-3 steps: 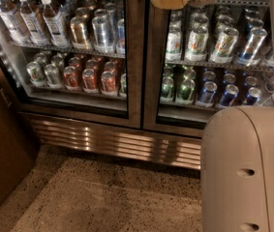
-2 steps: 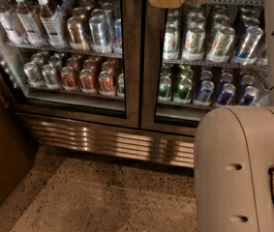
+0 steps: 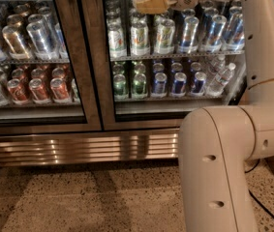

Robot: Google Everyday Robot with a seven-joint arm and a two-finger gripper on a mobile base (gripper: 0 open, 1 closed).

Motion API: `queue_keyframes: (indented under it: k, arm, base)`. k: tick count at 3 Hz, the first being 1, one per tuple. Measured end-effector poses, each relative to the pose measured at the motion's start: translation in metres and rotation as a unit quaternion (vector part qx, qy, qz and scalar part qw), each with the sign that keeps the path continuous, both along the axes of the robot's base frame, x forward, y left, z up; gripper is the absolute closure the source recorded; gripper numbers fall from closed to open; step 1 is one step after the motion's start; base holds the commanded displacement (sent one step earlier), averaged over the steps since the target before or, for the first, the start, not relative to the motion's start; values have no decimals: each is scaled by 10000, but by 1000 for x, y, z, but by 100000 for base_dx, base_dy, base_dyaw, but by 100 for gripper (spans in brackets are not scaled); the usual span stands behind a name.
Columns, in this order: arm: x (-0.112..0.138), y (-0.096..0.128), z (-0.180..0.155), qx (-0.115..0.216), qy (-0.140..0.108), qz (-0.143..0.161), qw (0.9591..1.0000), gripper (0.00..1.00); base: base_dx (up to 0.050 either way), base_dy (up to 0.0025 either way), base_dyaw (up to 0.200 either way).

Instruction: Open right fridge door

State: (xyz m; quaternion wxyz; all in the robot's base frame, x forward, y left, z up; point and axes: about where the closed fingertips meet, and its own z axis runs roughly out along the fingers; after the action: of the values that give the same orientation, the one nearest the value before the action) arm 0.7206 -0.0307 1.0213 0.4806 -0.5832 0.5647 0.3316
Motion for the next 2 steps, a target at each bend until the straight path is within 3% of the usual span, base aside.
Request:
queue_keyframes:
  k: [1,2]
  arm:
    - [0,0,0,0,0,0,10000,100]
    - [0,0,0,1,0,1,10000,81]
  base:
    - [0,0,0]
    - [0,0,0]
